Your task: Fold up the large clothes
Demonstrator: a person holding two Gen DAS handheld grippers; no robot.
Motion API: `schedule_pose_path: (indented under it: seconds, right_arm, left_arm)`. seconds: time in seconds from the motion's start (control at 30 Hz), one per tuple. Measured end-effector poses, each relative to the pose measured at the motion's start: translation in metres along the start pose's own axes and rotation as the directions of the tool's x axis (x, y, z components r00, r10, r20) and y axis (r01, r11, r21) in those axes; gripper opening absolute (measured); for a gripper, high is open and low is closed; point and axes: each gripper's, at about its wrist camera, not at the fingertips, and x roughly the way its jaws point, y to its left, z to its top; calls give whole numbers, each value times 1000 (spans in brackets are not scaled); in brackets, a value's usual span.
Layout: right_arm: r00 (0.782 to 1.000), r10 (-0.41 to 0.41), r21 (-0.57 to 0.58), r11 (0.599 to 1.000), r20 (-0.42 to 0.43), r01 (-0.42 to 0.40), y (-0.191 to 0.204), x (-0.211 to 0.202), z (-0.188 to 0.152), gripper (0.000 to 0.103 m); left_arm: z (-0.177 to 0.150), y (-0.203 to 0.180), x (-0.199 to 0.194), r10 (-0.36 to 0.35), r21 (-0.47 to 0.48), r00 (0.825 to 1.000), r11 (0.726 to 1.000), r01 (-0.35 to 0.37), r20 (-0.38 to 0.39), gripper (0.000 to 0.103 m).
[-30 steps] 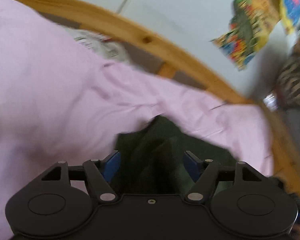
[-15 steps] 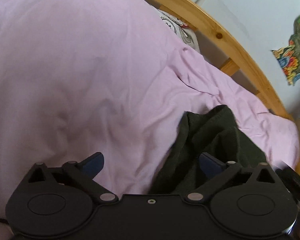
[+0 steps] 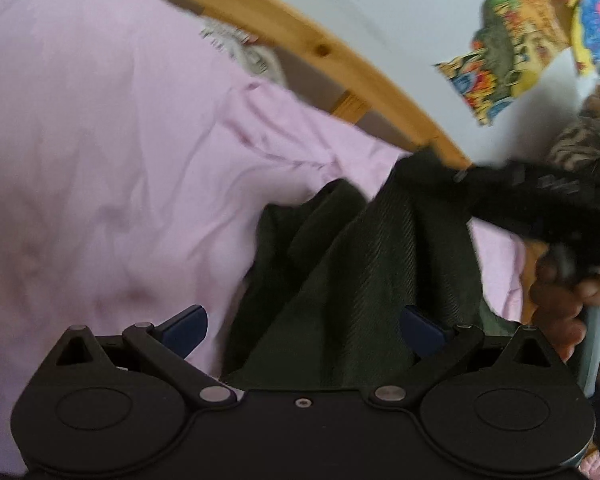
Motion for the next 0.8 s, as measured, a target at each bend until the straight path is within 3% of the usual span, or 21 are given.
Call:
schedule_pose_path:
  seconds: [0.17, 0.33, 0.4, 0.43, 0.47, 0.5, 0.57, 0.63, 0.73, 0.77, 0.8]
  right_arm:
    - [1000, 3, -118, 993, -24, -5, -23, 18, 10, 3]
    - [981, -178, -67, 983, -78, 173, -67, 34, -8, 5]
    - [969, -237, -3, 971, -65, 237, -84, 26, -15, 22]
    - [963, -267, 29, 963, -43, 268, -89, 13, -18, 49]
    - [960, -280, 58, 958, -22, 281, -90, -7, -23, 70]
    - [958, -287, 84, 955, 7, 285, -91, -25, -29, 75]
    - [946, -317, 117, 944, 61, 309, -89, -65, -44, 86]
    - [902, -420, 129, 905, 104, 406, -81, -109, -70, 97]
    - [784, -596, 91, 802, 176, 590, -56, -168, -119, 103]
    - [727, -656, 98, 752, 203, 652, -47, -189, -144, 103]
    - [683, -695, 115, 715, 223, 690, -41, -205, -165, 103]
  left_arm:
    - [1, -3, 10, 6, 40, 1000, 999, -6, 12, 102]
    - [1, -2, 56, 104, 138, 991, 986, -91, -88, 97]
    - [-1, -6, 75, 101, 191, 984, 979, -72, -145, 77]
    - [-1, -7, 82, 89, 197, 981, 979, -54, -172, 70]
    - [-2, -7, 88, 79, 192, 977, 980, -41, -199, 50]
    - [-4, -6, 94, 81, 185, 970, 982, -38, -230, 33]
    - [-7, -5, 100, 119, 189, 960, 979, -71, -254, 22]
    - [-7, -1, 97, 121, 167, 960, 983, -79, -254, 16]
    - [-5, 3, 88, 112, 115, 965, 990, -86, -237, 11]
    - [-5, 5, 85, 111, 98, 966, 991, -90, -233, 10]
    - [-6, 5, 82, 113, 88, 968, 992, -95, -223, 10]
